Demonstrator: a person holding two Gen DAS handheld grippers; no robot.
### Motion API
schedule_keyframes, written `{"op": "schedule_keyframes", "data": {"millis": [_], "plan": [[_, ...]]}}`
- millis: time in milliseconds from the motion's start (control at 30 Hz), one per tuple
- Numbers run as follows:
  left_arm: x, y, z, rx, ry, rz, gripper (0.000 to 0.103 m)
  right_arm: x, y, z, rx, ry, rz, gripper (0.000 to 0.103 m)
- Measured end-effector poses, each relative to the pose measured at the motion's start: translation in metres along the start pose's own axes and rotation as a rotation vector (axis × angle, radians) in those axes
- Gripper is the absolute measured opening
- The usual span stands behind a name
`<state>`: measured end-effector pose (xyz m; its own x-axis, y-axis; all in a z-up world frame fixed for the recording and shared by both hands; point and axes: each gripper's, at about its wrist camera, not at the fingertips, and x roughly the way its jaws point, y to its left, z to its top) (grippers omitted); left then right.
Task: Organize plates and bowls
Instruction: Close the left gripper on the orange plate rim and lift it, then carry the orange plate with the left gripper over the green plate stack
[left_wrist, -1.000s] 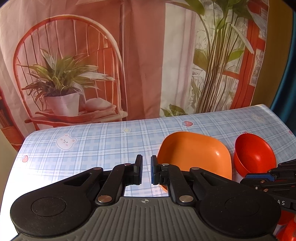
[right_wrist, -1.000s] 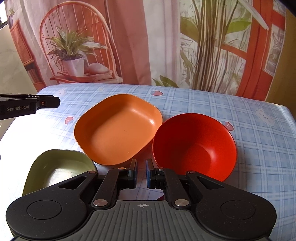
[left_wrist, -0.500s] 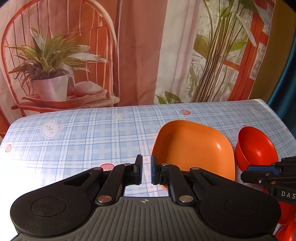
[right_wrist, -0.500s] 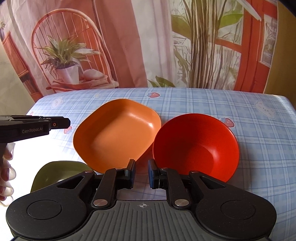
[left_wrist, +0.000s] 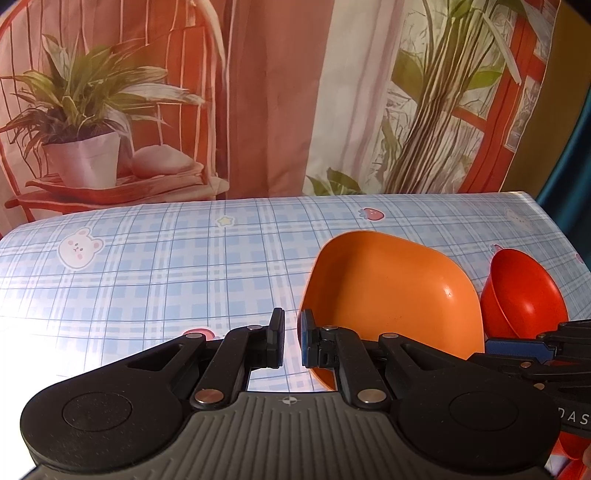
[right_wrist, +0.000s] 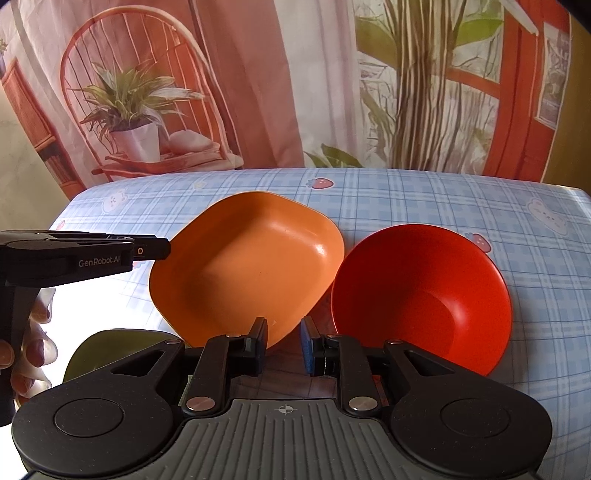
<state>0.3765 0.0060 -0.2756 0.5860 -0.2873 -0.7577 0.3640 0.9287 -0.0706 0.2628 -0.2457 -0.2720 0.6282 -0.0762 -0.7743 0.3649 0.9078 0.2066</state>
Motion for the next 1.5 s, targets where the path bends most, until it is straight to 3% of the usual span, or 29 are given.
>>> {"op": "schedule_keyframes", "data": {"millis": [633, 1067, 1267, 1500], "plan": [[0.007, 0.001, -0.006, 0.038, 0.013, -0.013, 0.008, 0.019, 0.006, 0.007, -0.015, 0.014, -0.042, 0.022], [0.003, 0.005, -0.01, 0.013, 0.02, 0.008, 0.008, 0.023, 0.005, 0.009, 0.035, 0.032, -0.004, 0.02], [-0.001, 0.008, -0.011, -0.023, 0.008, 0.009, 0.008, 0.026, 0.006, 0.008, 0.048, 0.031, -0.005, 0.015], [-0.023, 0.008, -0.004, -0.044, -0.051, 0.008, 0.008, 0.013, 0.004, 0.013, 0.055, -0.032, 0.029, 0.013]]}}
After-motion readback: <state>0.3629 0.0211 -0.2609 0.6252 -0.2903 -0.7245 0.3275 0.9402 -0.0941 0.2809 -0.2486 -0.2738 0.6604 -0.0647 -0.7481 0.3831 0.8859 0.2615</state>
